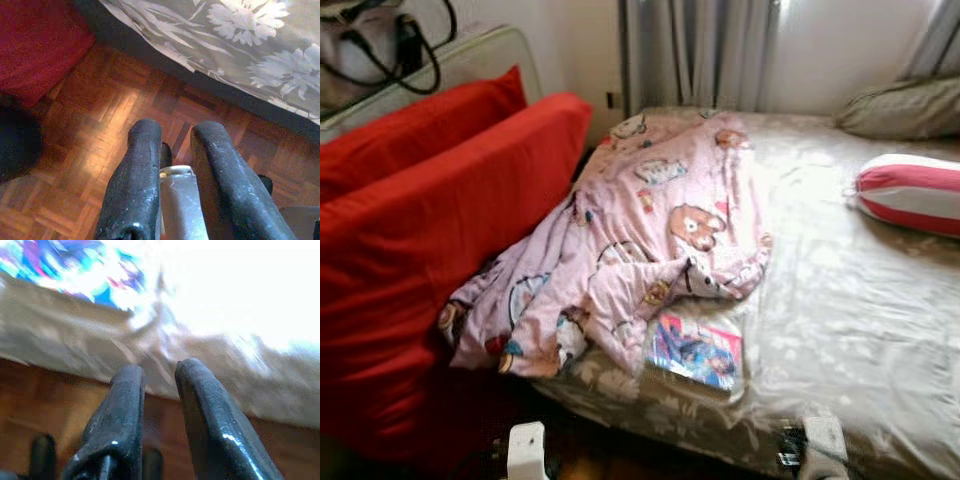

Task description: Clean up the room

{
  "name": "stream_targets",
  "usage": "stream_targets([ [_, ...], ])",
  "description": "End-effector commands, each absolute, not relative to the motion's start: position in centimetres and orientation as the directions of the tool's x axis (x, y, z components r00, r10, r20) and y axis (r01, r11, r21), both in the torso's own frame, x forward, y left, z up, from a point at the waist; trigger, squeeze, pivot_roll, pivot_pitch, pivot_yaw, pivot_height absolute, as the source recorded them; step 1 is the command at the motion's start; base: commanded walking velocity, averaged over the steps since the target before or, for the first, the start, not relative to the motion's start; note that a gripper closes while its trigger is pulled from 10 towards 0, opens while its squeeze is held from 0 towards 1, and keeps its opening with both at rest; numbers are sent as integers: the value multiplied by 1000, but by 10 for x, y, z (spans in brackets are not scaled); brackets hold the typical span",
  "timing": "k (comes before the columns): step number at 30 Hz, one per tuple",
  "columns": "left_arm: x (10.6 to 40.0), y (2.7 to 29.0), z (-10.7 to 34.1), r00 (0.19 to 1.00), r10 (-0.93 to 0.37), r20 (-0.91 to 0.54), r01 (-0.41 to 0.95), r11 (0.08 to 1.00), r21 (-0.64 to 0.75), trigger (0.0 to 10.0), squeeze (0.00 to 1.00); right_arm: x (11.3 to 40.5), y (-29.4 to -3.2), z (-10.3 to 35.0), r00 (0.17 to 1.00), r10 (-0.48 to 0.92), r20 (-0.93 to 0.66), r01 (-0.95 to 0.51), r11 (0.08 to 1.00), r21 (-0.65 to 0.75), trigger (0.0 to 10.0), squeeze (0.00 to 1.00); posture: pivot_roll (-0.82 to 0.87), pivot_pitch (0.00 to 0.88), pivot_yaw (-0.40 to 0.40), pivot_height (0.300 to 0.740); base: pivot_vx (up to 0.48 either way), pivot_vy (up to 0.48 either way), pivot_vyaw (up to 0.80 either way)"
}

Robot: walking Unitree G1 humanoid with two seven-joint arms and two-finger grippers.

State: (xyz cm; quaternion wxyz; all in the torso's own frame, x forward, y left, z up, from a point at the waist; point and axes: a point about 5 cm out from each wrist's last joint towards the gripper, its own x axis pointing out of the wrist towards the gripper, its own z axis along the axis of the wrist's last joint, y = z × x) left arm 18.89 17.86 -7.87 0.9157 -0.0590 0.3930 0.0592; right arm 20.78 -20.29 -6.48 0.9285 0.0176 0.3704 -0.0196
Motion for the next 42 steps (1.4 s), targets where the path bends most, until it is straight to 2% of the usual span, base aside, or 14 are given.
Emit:
stream_targets([
  [1, 190, 178, -79, 681, 66, -729, -174, 982, -74, 10000, 0, 203, -203, -68, 708, -35, -705, 62, 998, 13, 10000, 0, -71, 0, 28, 740, 0, 0, 0],
  [8, 191, 173, -78, 687, 80, -722, -199, 977, -82, 10000, 0, 205, -204, -67, 708, -26, -706, 43, 999, 6, 10000, 0, -59, 0, 13, 740, 0, 0, 0],
  [14, 192, 175, -76, 710, 99, -697, -218, 972, -83, 10000, 0, 202, -224, -63, 729, -26, -684, 34, 999, -1, 10000, 0, -71, 0, 20, 740, 0, 0, 0],
  [19, 194, 177, -73, 741, 103, -663, -222, 970, -97, 10000, 0, 208, -217, -59, 760, 13, -649, -12, 1000, 6, 10000, 0, -79, 0, 36, 740, 0, 0, 734],
  [23, 196, 179, -71, 765, 96, -637, -206, 973, -101, 10000, 0, 210, -212, -59, 769, 29, -638, -10, 999, 34, 10000, 0, -84, 0, 44, 740, 0, 0, 0],
  [25, 207, 193, -60, 819, 106, -564, -197, 975, -102, 10000, 0, 212, -208, -58, 780, 44, -625, -17, 999, 49, 10000, 0, -86, 0, 47, 740, 0, 0, 0],
  [29, 211, 196, -54, 847, 101, -522, -189, 975, -118, 10000, 0, 217, -202, -54, 807, 72, -586, -44, 997, 61, 10000, 0, -91, 0, 49, 740, 120, 0, 0],
  [35, 219, 196, -47, 882, 95, -462, -176, 975, -137, 10000, 0, 231, -197, -42, 857, 100, -506, -83, 995, 56, 10000, 0, -91, 0, 47, 740, 246, 0, 0],
  [42, 229, 193, -34, 930, 83, -359, -148, 976, -159, 10000, 0, 254, -199, -17, 936, 107, -337, -96, 994, 49, 10000, 0, -94, 0, 40, 740, 249, 0, 0],
])
